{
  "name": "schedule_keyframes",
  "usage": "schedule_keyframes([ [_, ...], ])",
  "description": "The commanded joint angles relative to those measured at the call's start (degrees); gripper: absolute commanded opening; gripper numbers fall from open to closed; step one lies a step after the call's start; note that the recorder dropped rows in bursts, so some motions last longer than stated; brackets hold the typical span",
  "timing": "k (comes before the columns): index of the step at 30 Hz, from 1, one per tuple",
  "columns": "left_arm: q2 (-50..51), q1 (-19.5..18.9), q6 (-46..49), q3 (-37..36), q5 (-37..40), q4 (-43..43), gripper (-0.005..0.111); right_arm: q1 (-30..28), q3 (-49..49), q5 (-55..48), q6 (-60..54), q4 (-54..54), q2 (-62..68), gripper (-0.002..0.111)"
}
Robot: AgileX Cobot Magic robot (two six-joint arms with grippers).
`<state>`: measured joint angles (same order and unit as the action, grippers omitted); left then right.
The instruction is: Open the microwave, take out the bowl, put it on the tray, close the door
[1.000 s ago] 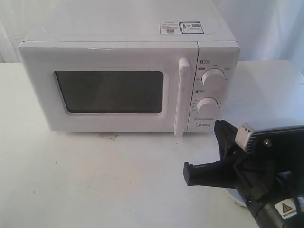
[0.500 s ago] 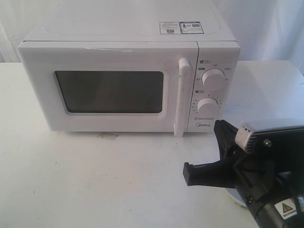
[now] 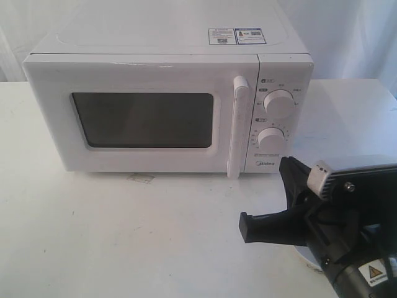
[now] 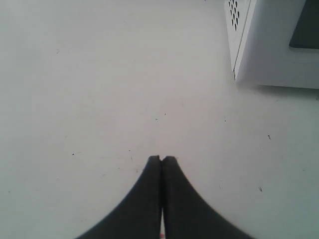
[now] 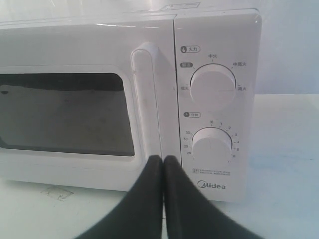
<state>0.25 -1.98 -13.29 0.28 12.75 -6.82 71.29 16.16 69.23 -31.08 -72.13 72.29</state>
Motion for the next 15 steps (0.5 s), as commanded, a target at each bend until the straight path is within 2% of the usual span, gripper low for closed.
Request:
schedule_keyframes([
  [1,-0.2,-0.2,0.1,-0.3,0.1,0.2,0.0,0.1,-0.3,0.5,0.1,-0.4,-0.3,0.0],
  [8,-0.2,-0.2,0.1,-0.3,0.1,0.2,0.0,-0.8,-0.3,-7.9,-4.4,-0.3,-8.8,0.0],
  [13,-0.2,-0.2,0.1,-0.3,0.1,0.2,0.0,-8.0,-0.3,-23.0,-10.9,-0.3,-20.1,0.0],
  [15,-0.2,-0.2,0.1,-0.3,0.1,0.2,0.0,-13.2,-0.3,-30.8,-13.1,-0.3,-25.7,0.0],
])
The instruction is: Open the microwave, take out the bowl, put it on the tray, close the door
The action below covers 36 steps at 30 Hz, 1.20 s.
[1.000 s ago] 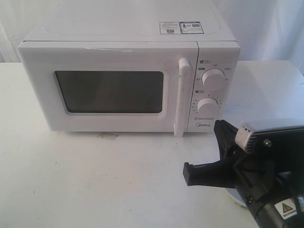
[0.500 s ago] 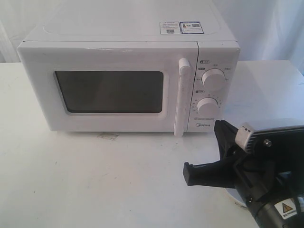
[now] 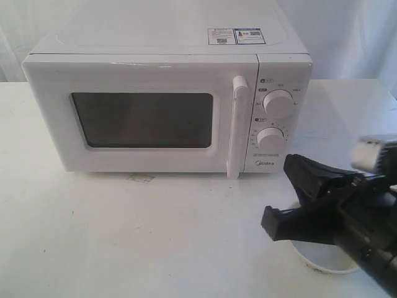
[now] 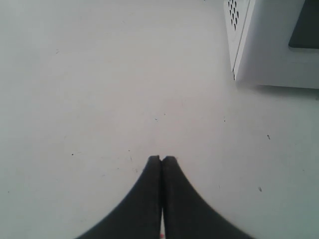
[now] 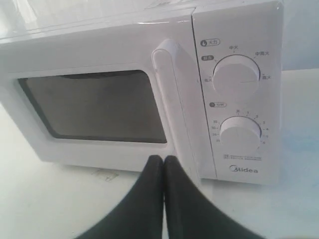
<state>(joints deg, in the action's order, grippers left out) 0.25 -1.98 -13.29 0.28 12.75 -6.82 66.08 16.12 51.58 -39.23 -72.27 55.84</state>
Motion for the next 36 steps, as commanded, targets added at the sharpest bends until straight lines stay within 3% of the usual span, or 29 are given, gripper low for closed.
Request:
schedule_keyframes([
  [1,-0.2,-0.2,0.1,-0.3,0.1,0.2,0.0,-10.0,-0.2,-17.1,-5.6,-0.1,-11.5,0.0],
  [4,-0.2,-0.2,0.1,-0.3,0.1,0.2,0.0,-21.1,-0.5,-30.5,-9.7,0.1,-22.1,0.0],
  [5,-0.2,-0.2,0.1,-0.3,0.1,0.2,0.0,-27.1,-1.4,-35.5,-11.8,0.3,-26.8,0.0],
  [7,-0.2,-0.2,0.1,-0.3,0.1,0.2,0.0,-34.1,-3.6,-38.5,-12.0,0.3,-32.8,0.0],
  [15,-0.2,-0.2,0.1,-0.3,0.1,0.2,0.0,-53.2,-11.8,-48.1,-12.1,0.4,-53.3,0.0],
  [21,-0.2,-0.2,0.1,-0.3,0.1,0.2,0.0,-58.1,-13.5,-49.9,-12.1,0.4,-55.8,0.0],
  [32,-0.2,-0.2,0.1,-0.3,0.1,0.2,0.0,-58.0,-13.5,-53.2,-11.6,-0.1,-55.8,0.0],
  [34,-0.2,-0.2,0.1,-0.3,0.1,0.2,0.0,-58.0,-13.5,-52.8,-11.6,3.7,-55.8,0.0],
  [36,-0.2,-0.2,0.1,-0.3,0.1,0.2,0.0,-58.0,-13.6,-53.9,-6.4,14.3,-55.8,0.0],
])
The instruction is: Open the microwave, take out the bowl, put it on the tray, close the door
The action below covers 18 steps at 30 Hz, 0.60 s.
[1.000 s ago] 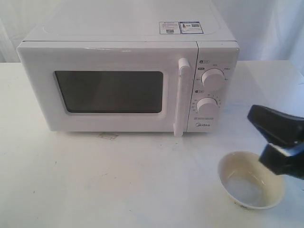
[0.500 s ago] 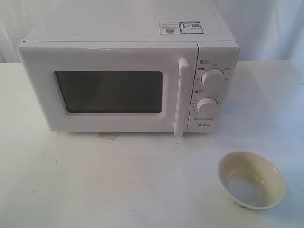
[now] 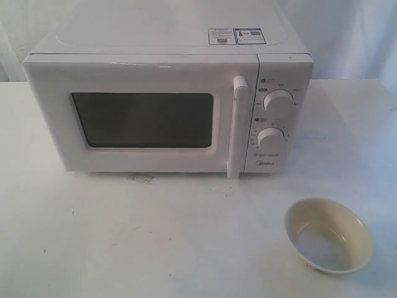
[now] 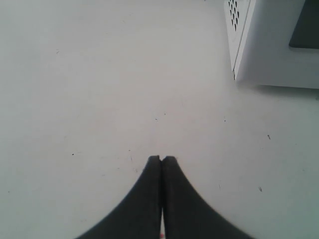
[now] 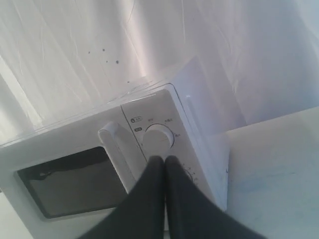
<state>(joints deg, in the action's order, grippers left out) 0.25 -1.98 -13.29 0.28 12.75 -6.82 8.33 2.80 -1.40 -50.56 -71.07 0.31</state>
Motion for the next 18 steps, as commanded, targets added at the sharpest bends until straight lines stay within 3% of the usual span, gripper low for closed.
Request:
schedule_keyframes([
  [1,-0.2,-0.2,0.1,-0.3,0.1,0.2,0.0,-0.3,-0.3,-1.7,11.5,22.0,-0.3,0.0],
  [4,-0.2,-0.2,0.1,-0.3,0.1,0.2,0.0,-0.3,-0.9,-2.0,39.0,47.2,-0.3,0.0],
  [7,-0.2,-0.2,0.1,-0.3,0.1,0.2,0.0,-0.3,-2.8,0.5,56.6,65.9,-0.3,0.0],
  [18,-0.2,-0.2,0.1,-0.3,0.1,0.2,0.0,-0.3,-2.8,-12.6,54.8,69.7,-0.3,0.0],
])
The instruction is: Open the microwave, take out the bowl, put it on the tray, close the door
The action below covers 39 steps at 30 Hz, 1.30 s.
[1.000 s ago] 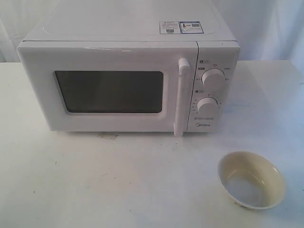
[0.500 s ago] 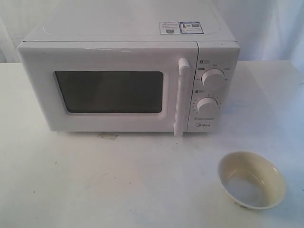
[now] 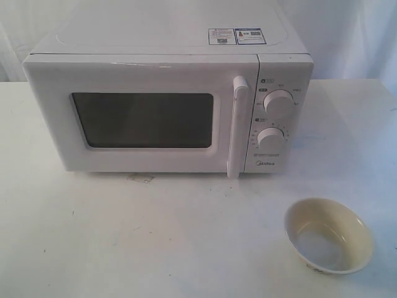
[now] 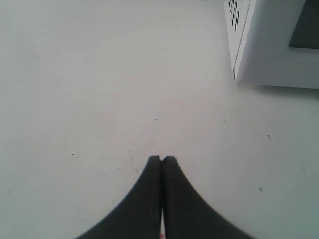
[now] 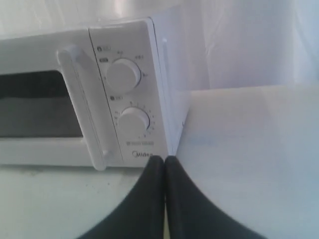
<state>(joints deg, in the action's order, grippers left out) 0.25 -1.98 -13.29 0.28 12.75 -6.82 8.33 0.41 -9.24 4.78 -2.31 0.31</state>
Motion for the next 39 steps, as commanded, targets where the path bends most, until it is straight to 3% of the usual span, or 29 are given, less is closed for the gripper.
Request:
schedule_keyframes([
  [1,-0.2,-0.2,0.1,-0.3,0.1,0.2,0.0,-0.3,-0.4,-6.3,-0.5,0.9,-0.3,0.0],
  [5,-0.2,-0.2,0.1,-0.3,0.1,0.2,0.0,-0.3,-0.4,-11.1,-0.5,1.1,-0.3,0.0],
  [15,-0.2,-0.2,0.1,-0.3,0.1,0.2,0.0,-3.8,-0.4,-11.7,-0.5,0.8,-0.3,0.0],
  [39,-0.2,-0.2,0.2,-0.3,0.1,0.2,0.0,-3.8,-0.4,-11.7,-0.5,0.6,-0.3,0.0],
])
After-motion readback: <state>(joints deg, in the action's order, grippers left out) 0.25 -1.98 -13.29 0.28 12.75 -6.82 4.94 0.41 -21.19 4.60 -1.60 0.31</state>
